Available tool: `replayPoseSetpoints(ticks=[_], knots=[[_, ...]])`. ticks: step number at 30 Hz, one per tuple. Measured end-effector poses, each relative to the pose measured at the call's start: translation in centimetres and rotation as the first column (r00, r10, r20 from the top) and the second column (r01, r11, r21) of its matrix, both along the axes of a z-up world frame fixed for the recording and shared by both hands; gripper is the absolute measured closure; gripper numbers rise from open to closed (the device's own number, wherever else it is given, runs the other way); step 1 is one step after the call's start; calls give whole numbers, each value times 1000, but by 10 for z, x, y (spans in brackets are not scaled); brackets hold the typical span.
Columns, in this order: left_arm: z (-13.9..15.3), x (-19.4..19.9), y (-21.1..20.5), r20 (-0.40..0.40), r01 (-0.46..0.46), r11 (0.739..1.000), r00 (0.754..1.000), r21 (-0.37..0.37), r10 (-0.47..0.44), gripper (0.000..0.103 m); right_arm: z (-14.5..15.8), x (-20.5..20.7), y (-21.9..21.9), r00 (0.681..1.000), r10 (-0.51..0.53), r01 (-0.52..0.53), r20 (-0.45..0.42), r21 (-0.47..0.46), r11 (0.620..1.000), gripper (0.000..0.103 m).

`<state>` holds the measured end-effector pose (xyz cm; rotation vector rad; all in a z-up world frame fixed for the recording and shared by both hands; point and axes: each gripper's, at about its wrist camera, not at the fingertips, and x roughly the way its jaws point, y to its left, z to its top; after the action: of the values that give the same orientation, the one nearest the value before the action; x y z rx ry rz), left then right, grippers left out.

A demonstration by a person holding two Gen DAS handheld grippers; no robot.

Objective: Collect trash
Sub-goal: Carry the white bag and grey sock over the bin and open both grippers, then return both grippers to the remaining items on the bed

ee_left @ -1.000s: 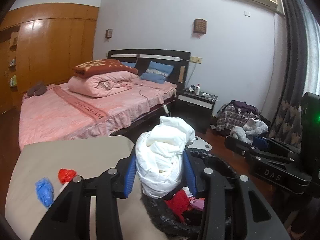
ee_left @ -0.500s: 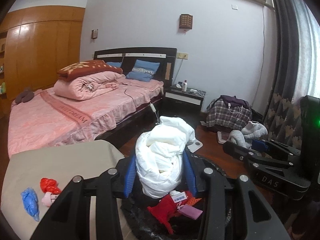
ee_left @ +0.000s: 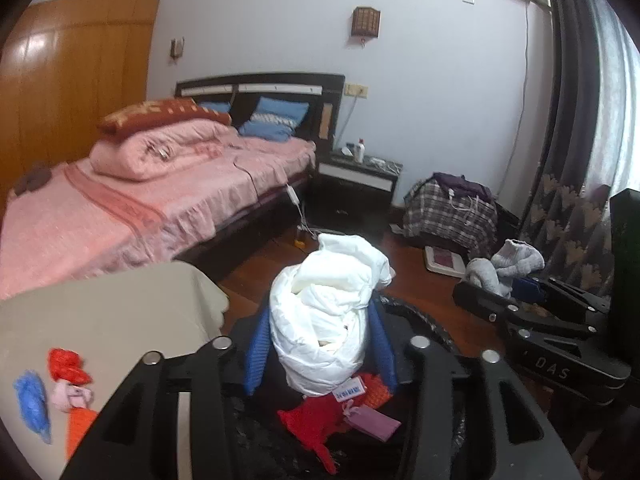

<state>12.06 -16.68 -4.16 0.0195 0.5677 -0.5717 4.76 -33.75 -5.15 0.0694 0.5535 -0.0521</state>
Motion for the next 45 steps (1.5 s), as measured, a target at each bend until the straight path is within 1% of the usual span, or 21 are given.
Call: replayPoseSetpoints(ticks=[1, 2, 4, 5, 7, 8, 10, 15, 20, 24, 28, 33, 37, 41, 45], knots=[[-4, 3, 1, -15, 6, 1000, 1000, -8, -6, 50, -3, 1, -1, 1000, -10, 10, -3, -8, 1000, 40], [-8, 6, 3, -28, 11, 1000, 1000, -16, -12, 48, -4, 2, 0, 1000, -18, 17, -3, -14, 1000, 33], [-12, 9, 6, -34, 5, 1000, 999, -25, -6, 40, -7, 1, -1, 999, -34, 34, -4, -31, 999, 27], [-14, 9, 9, -33, 1, 1000, 999, -27, -1, 38, -8, 1, -2, 999, -35, 35, -4, -31, 999, 20], [-14, 8, 16, -29, -15, 999, 999, -30, 15, 31, -8, -2, -1, 999, -44, 44, 9, -30, 999, 11], [-14, 8, 21, -24, -23, 999, 999, -31, 22, 29, -7, -4, -1, 999, -46, 47, 17, -30, 998, 9], [-11, 7, 32, -3, -55, 998, 998, -24, 55, 19, -6, -7, 3, 999, -43, 44, 32, -28, 999, 5], [-6, 2, 68, 29, -131, 991, 991, -11, 132, 9, -3, -10, 20, 998, -27, 29, 53, -37, 999, 5], [-9, -5, 108, 34, -225, 974, 974, 18, 224, 6, -8, -2, 50, 998, 43, -42, 40, -13, 999, 5], [-18, -12, 148, 30, -311, 949, 950, 50, 310, 6, -17, 9, 82, 994, 102, -103, 23, 9, 995, 5], [-29, -18, 190, 20, -394, 916, 919, 71, 394, 6, -27, 24, 119, 985, 173, -173, 2, 21, 985, 5], [-44, -24, 240, 17, -494, 864, 869, 97, 494, 6, -40, 45, 162, 970, 240, -239, -28, 35, 970, 5], [-57, -23, 277, 5, -557, 823, 828, 110, 560, 6, -47, 59, 187, 963, 267, -266, -29, 35, 963, 5], [-70, -19, 308, -1, -601, 791, 796, 115, 605, 6, -59, 75, 213, 958, 284, -282, -43, 42, 958, 5], [-84, -10, 328, -16, -622, 774, 778, 118, 628, 6, -70, 91, 232, 955, 292, -290, -54, 36, 956, 5]])
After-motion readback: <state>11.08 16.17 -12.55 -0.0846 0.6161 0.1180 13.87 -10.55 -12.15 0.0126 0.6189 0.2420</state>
